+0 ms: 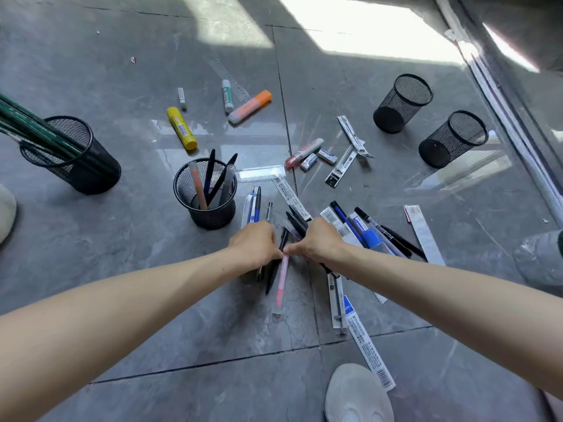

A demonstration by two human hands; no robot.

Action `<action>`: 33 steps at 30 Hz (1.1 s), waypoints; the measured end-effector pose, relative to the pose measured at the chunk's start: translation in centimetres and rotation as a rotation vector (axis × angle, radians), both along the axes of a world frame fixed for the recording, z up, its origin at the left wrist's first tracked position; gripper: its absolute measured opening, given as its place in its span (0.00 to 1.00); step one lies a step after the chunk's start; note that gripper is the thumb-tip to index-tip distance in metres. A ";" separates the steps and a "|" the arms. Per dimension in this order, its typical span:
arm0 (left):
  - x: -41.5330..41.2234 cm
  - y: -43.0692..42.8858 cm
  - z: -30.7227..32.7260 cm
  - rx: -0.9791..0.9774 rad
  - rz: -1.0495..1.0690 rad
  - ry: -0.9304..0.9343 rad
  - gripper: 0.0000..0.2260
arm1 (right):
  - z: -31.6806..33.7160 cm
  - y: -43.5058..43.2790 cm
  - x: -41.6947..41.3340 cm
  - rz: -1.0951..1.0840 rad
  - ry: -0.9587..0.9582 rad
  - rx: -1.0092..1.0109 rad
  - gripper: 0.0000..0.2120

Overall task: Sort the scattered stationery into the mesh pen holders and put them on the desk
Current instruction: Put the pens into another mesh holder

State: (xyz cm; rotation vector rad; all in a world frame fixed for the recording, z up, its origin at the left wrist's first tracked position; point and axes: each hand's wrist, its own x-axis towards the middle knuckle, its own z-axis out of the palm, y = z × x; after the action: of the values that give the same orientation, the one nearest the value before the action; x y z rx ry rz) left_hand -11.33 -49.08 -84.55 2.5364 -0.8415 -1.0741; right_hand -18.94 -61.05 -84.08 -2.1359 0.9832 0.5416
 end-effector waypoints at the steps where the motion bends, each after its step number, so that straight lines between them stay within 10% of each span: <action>1: 0.0 0.1 0.2 -0.002 0.019 -0.039 0.09 | -0.2 -0.1 -0.1 -0.004 0.000 0.011 0.21; 8: -0.5 0.6 -0.1 -0.045 0.052 -0.284 0.09 | -0.5 -0.7 -0.5 -0.091 0.035 0.077 0.15; 14: -3.1 0.0 -0.2 -0.024 -0.072 -0.213 0.18 | -1.1 -1.2 -1.1 -0.193 0.041 0.082 0.12; 26: -1.7 -0.3 1.2 0.144 -0.295 -0.138 0.04 | -0.6 -2.0 -1.1 -0.514 -0.138 0.349 0.12; 33: -1.2 -0.4 4.1 -0.429 -0.399 -0.522 0.06 | 1.2 -2.9 -1.1 -0.627 -0.072 0.863 0.13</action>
State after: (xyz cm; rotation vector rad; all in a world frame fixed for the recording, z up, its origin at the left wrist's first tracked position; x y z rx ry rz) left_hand -12.53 -49.45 -80.47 2.3389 -1.5669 -0.2416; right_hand -20.06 -63.99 -82.89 -1.0132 1.0518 0.4470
